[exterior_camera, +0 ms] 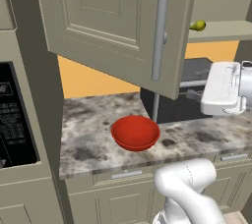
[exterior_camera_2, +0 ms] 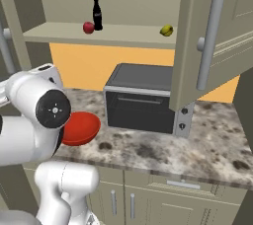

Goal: Open the cabinet. Pick the apple and pear from the cabinet and place them into the bowl. Then close the cabinet.

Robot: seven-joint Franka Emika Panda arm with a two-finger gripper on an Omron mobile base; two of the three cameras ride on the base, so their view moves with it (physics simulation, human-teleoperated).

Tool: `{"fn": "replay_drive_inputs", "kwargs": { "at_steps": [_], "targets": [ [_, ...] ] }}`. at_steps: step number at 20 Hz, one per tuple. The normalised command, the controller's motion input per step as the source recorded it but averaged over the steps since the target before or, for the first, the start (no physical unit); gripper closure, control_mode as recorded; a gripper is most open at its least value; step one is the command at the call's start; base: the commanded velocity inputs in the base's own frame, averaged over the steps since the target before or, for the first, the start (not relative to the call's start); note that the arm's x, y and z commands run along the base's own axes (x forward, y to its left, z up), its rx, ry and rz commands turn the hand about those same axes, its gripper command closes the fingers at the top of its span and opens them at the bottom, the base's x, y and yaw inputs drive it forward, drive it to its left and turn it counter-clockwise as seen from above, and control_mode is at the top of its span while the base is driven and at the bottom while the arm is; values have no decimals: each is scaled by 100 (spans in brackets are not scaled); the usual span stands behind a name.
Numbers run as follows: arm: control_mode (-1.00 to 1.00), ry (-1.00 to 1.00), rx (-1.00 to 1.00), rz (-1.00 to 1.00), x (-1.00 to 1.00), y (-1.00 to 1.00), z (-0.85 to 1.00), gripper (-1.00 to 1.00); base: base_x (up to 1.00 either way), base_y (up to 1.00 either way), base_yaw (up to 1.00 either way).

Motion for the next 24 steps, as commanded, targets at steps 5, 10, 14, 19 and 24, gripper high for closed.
{"fn": "replay_drive_inputs", "kwargs": {
  "at_steps": [5, 10, 14, 19, 24],
  "targets": [
    [-100, 0, 0, 13, 15, 0, -10, -100, 0, 0, 0],
    [-100, 0, 0, 14, 16, 0, -2, -100, 0, 0, 0],
    [-100, 0, 0, 14, 23, 0, 0, -100, 0, 0, 0],
    [-100, 0, 0, 12, 22, -5, 0, -100, 0, 0, 0],
    [-100, 0, 0, 10, 13, -13, 0, -100, 0, 0, 0]
  ]
}}
